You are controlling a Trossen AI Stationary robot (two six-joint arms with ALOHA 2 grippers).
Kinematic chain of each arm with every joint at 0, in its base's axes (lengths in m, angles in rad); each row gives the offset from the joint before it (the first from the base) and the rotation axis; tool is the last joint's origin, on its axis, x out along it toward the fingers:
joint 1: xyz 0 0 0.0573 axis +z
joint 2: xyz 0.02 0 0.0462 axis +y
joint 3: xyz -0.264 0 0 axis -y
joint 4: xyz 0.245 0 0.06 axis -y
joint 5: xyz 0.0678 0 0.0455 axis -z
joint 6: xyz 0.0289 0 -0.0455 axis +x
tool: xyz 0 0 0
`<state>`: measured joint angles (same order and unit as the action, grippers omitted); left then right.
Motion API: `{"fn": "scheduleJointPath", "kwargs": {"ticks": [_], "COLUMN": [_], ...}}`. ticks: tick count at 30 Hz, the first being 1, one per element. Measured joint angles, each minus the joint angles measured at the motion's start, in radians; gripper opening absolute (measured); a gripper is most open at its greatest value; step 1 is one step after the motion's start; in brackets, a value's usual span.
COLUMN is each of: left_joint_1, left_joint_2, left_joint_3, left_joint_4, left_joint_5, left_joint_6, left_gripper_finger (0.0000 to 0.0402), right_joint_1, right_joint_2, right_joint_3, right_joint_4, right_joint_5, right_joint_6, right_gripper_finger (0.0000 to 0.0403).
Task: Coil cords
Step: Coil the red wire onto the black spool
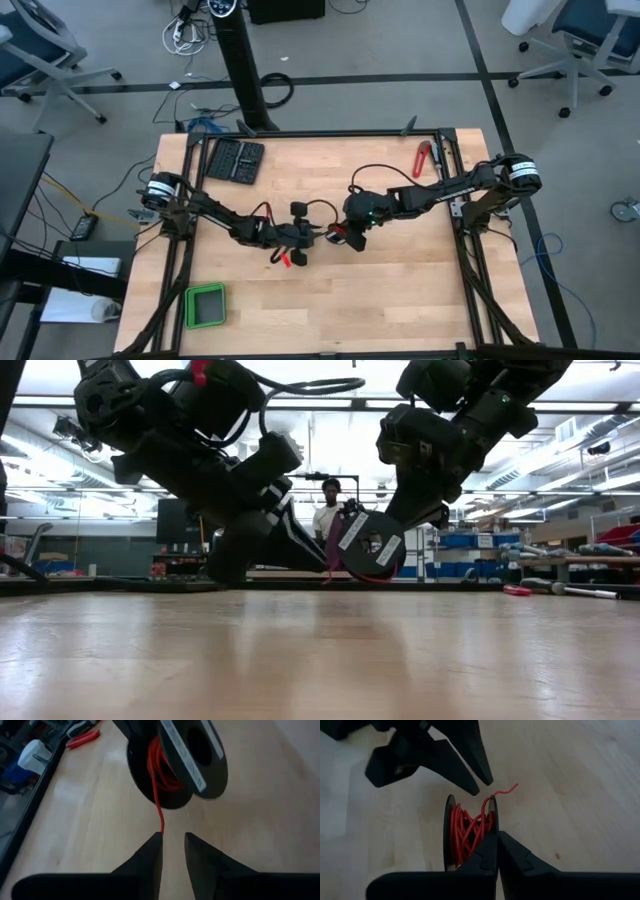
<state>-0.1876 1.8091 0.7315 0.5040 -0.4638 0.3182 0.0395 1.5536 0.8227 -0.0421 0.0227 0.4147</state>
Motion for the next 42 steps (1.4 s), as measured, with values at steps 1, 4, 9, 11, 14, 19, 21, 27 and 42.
{"fn": "scheduleJointPath", "kwargs": {"ticks": [1,4,9,11,14,19,21,27,42], "left_joint_1": [-0.001,-0.001,0.003,0.003,0.002,-0.005,-0.005,-0.005,-0.055], "left_joint_2": [0.0,0.0,0.0,0.0,0.0,0.0,0.0,0.001,0.032], "left_joint_3": [0.0,0.0,0.0,0.0,0.0,0.0,0.0,0.0,0.0], "left_joint_4": [-0.008,-0.012,-0.01,-0.009,-0.005,-0.011,-0.01,-0.013,0.002], "left_joint_5": [-0.001,-0.008,-0.014,-0.014,-0.019,-0.036,-0.035,0.029,0.082], "left_joint_6": [0.013,0.007,-0.007,-0.007,-0.01,-0.079,-0.113,-0.307,-0.599], "left_gripper_finger": [0.0086,0.0086,0.0086,0.0086,0.0084,0.0017,0.0007,0.0002,0.0], "right_joint_1": [0.0,0.0,0.0,0.0,0.0,0.0,0.0,0.0,-0.004], "right_joint_2": [0.0,0.0,0.0,0.0,0.0,0.0,0.0,0.0,0.0], "right_joint_3": [0.0,0.0,0.0,0.0,0.0,0.0,0.0,0.0,0.0], "right_joint_4": [0.004,0.028,0.063,0.071,0.071,0.071,0.071,0.105,0.186], "right_joint_5": [0.0,-0.017,-0.042,-0.045,-0.045,-0.045,-0.044,-0.039,0.089], "right_joint_6": [0.0,0.001,0.001,0.001,0.001,0.001,0.001,0.04,0.064], "right_gripper_finger": [0.0002,0.0002,0.0002,0.0002,0.0002,0.0002,0.0002,0.0002,0.0002]}}
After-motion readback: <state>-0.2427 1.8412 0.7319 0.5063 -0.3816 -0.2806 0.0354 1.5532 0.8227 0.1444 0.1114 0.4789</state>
